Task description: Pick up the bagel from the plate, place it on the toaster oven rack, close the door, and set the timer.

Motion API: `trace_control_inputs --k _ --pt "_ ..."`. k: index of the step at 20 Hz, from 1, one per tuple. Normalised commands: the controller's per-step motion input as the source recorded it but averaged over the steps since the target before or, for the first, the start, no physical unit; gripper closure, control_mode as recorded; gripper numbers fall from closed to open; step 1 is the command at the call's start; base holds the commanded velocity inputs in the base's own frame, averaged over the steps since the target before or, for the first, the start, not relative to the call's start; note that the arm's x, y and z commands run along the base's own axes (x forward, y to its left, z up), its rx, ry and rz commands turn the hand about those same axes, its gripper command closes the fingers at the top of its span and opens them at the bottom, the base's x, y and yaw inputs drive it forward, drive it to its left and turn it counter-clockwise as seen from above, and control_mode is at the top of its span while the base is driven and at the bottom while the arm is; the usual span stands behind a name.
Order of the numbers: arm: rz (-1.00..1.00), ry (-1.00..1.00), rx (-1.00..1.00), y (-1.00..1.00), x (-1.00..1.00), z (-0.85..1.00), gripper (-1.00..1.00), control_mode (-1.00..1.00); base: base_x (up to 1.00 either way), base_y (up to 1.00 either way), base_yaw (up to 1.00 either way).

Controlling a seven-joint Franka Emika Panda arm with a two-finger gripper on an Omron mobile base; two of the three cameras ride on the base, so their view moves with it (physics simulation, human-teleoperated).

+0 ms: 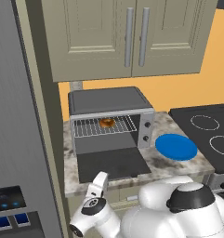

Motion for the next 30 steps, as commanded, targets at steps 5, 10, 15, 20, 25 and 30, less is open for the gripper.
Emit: trace_control_inputs --k 5,10,15,20,25,30 --pt "0.00 0.00 0.00 0.00 0.00 0.42 -1.00 -1.00 0.00 0.00 0.00" --pt "0.00 0.00 0.00 0.00 0.00 0.50 -1.00 -1.00 0.00 0.00 0.00" --pt "0.00 0.00 0.00 0.00 0.00 0.43 -1.00 -1.00 0.00 0.00 0.00" --pt "0.00 0.00 0.00 0.00 0.00 0.13 -1.00 -1.00 0.00 0.00 0.00" --pt "0.00 0.00 0.00 0.00 0.29 0.20 -1.00 -1.00 0.00 0.00 0.00" --pt "0.00 0.00 0.00 0.00 0.59 0.17 -1.00 -1.00 0.00 0.00 0.00"
